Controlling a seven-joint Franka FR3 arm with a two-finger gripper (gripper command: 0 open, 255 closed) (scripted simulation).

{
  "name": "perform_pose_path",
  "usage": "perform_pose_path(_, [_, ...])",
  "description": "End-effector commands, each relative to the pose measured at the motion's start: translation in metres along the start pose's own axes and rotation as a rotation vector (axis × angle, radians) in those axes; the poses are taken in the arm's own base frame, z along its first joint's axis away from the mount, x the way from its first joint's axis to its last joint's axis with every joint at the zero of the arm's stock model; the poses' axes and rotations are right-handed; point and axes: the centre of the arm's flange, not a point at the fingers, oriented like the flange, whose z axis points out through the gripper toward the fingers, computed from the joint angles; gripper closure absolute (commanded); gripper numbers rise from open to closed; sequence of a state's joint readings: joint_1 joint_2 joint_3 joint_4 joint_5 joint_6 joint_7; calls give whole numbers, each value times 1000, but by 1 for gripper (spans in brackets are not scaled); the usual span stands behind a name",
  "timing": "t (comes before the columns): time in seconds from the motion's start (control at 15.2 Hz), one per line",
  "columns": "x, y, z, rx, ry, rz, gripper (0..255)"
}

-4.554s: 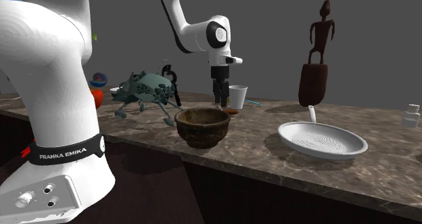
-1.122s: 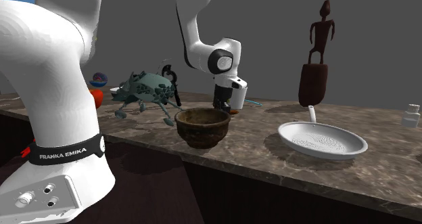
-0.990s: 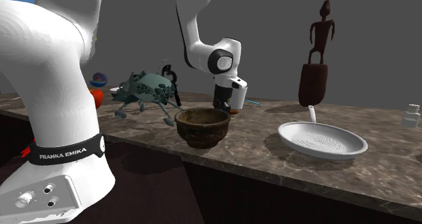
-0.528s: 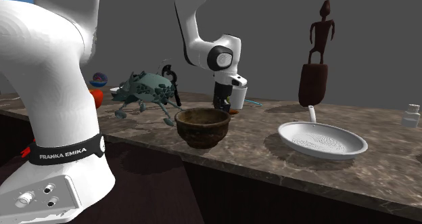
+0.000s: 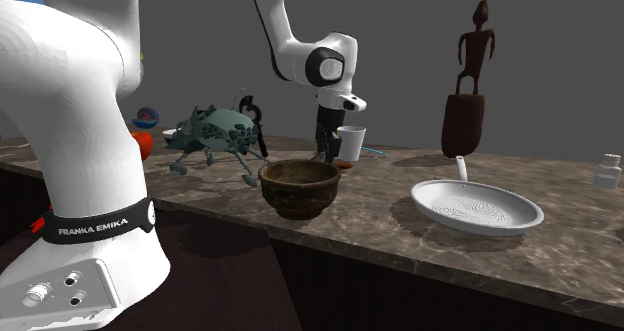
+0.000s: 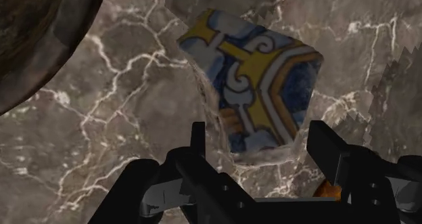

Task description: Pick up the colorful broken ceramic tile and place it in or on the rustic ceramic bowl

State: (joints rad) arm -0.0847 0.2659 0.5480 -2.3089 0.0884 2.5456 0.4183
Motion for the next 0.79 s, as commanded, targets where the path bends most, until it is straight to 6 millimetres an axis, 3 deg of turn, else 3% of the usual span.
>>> perform_pose_path(0.0, [-1, -3, -10, 0, -1, 0, 255])
perform_pose_path(0.73, [-5, -12, -67, 0, -1, 0, 255])
